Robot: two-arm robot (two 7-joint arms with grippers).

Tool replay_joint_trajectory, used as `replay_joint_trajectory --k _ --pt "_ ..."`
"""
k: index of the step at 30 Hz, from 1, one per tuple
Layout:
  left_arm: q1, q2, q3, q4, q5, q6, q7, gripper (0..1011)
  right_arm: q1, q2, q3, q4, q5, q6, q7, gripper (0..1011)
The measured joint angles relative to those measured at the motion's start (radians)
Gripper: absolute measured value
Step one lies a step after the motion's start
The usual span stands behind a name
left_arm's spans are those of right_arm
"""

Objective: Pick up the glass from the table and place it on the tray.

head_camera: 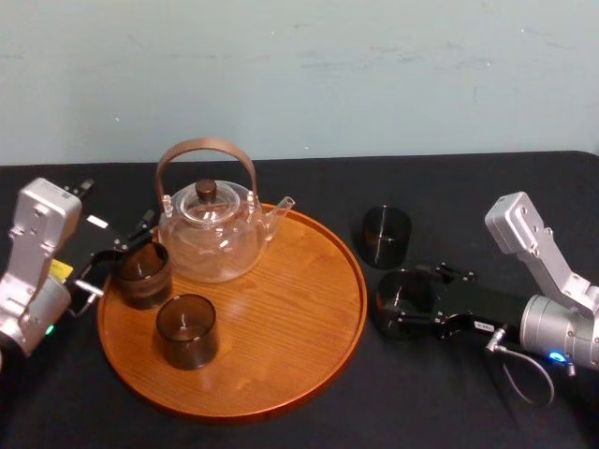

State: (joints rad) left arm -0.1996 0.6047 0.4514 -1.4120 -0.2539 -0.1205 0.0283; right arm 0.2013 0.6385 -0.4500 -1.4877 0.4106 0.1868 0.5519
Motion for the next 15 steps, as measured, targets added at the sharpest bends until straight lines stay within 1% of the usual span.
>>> replay_joint_trajectory --k 4,15 --pt "0.0 0.0 0.0 0.0 0.0 0.0 0.0 1001 0.0 0.0 0.0 0.0 0.001 0.0 0.0 886" --pt "0.0 0.0 0.0 0.0 0.0 0.0 0.0 1001 -0.001 0.0 0.002 -0.001 0.003 0.0 0.0 887"
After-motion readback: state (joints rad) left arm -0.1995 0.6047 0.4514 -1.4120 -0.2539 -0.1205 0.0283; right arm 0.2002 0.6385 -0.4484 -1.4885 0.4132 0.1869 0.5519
